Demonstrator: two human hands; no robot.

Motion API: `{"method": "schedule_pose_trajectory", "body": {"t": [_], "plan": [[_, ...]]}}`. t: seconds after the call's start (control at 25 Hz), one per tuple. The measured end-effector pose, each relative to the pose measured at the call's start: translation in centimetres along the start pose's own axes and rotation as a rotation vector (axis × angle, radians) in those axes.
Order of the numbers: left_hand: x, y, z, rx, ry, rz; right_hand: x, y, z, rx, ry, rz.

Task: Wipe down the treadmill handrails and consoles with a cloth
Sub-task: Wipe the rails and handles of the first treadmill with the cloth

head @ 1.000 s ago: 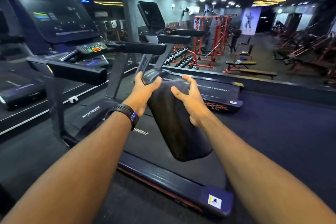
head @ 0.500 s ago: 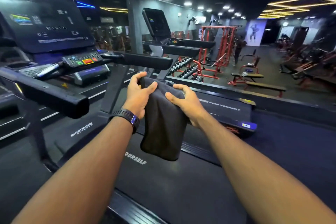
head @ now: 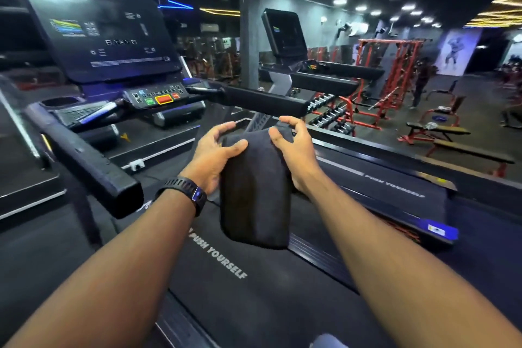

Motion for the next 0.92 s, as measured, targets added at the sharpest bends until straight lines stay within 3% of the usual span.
{"method": "schedule_pose_trajectory", "body": {"t": [0.12,0.32,0.48,0.56,0.8,0.92], "plan": [[1.7,-6.0,1.7,-0.192,-0.038,0.23,-5.0,-4.7,4.5,-0.133,-0.073,-0.21],[1.8,-17.2,4.3,-0.342,-0.096,0.407,-11.0,-17.3,5.6,0.044,-0.061,-0.218],[-0.9,-25.6,10.2,-0.242,-0.029,0.39,-18.4,-27.4,2.6,-0.05,-0.123,-0.452],[-1.1,-28.3,14.6,-0.247,-0.106,0.401,-21.6,-31.4,0.2,-0.038,-0.059,-0.528],[5.5,-31.0,24.1,-0.38,-0.331,0.777,-30.6,-35.6,-7.3,-0.053,-0.171,-0.561],[9.2,-33.0,26.6,-0.426,-0.364,0.83,-36.5,-36.4,-7.9,0.017,-0.106,-0.585]]}}
Point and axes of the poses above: each hand's wrist, its own y-axis away from the middle knuckle, its own x-axis out of the back of the hand, z = x × y, the point moved 10 cm from there along -y, towards the middle knuckle, and after that the axes turned 11 degrees about z, right-handed, at the moved point
